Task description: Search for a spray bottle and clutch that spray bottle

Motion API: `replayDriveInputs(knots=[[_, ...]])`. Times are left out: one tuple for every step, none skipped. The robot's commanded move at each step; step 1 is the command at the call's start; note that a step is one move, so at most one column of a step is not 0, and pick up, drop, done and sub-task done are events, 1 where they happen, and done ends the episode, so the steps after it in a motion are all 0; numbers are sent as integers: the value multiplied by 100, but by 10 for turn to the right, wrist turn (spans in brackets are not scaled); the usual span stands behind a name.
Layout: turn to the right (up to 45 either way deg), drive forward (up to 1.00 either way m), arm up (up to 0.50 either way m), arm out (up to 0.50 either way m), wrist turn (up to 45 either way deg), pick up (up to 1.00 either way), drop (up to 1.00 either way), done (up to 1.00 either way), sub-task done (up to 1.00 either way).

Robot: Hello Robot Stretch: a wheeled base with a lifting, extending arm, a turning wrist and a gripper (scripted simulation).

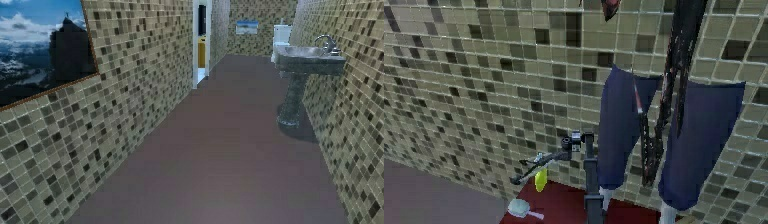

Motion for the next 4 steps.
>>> replayDriveInputs(knots=[[0, 0, 0, 0, 300, 0, 0, 0, 0], [0, 0, -30, 0, 0, 0, 0, 0, 0], [0, 0, 0, 0, 0, 100, 0, 0, 0], [0, 0, 10, 0, 0, 0, 0, 0, 0]])
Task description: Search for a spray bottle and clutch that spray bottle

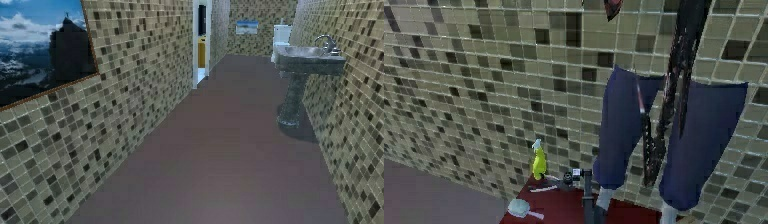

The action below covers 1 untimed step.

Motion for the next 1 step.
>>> replayDriveInputs(knots=[[0, 0, 0, 0, 0, 0, 0, 100, 0]])
